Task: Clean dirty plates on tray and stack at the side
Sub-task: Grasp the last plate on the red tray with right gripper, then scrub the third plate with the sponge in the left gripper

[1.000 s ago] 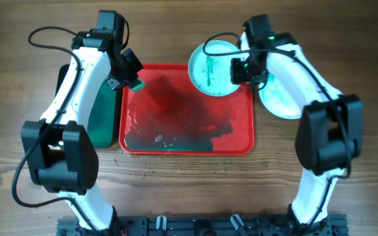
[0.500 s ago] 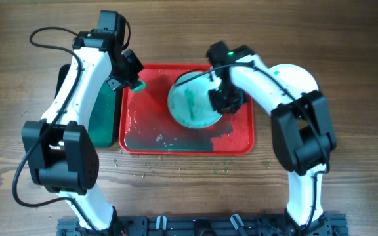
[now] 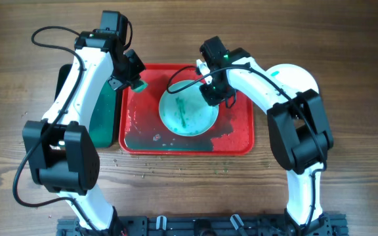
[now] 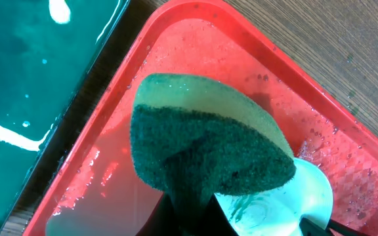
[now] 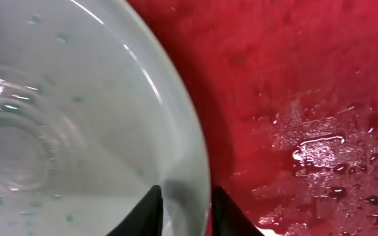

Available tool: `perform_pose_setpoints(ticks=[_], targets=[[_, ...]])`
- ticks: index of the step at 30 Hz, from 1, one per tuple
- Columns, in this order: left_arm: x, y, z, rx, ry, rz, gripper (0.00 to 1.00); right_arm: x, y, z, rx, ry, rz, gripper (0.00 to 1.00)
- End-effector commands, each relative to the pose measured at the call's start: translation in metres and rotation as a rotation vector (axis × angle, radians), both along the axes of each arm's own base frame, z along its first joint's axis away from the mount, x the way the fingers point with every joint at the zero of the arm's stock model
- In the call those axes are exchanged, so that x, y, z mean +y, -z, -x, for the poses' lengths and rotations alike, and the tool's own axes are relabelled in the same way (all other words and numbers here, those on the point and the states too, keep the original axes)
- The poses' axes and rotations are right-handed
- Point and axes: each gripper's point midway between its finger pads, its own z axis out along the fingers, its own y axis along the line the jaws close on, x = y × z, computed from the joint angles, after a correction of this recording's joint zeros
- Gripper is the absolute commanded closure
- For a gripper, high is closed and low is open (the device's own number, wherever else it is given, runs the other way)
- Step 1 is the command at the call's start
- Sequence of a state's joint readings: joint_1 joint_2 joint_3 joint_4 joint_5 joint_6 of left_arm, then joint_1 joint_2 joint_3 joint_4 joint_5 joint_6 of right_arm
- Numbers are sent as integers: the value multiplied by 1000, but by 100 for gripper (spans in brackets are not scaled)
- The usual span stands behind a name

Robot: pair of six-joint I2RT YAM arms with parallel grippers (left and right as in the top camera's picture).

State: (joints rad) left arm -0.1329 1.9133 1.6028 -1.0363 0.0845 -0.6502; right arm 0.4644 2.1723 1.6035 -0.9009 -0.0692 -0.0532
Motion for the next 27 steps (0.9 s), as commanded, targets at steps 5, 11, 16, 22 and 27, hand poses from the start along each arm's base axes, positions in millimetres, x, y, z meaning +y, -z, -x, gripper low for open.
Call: perform_pose_setpoints(ticks=[5,11,16,22,27], targets=[[-6,5,11,41,9,-4,96,15,3,30,220,314,-120,96],[-17,19,26,87,45,-19,96,57,22,34,246,478,-270,96],[-33,52,38,57,357,-66,96,66,20,33,233,383,-317,96],[-26,113,50,-9,472,-107,96,72,17,35,241,337,-348,96],[-84,113,67,-67,676,113,96,72,17,33,237,336,-352,96]])
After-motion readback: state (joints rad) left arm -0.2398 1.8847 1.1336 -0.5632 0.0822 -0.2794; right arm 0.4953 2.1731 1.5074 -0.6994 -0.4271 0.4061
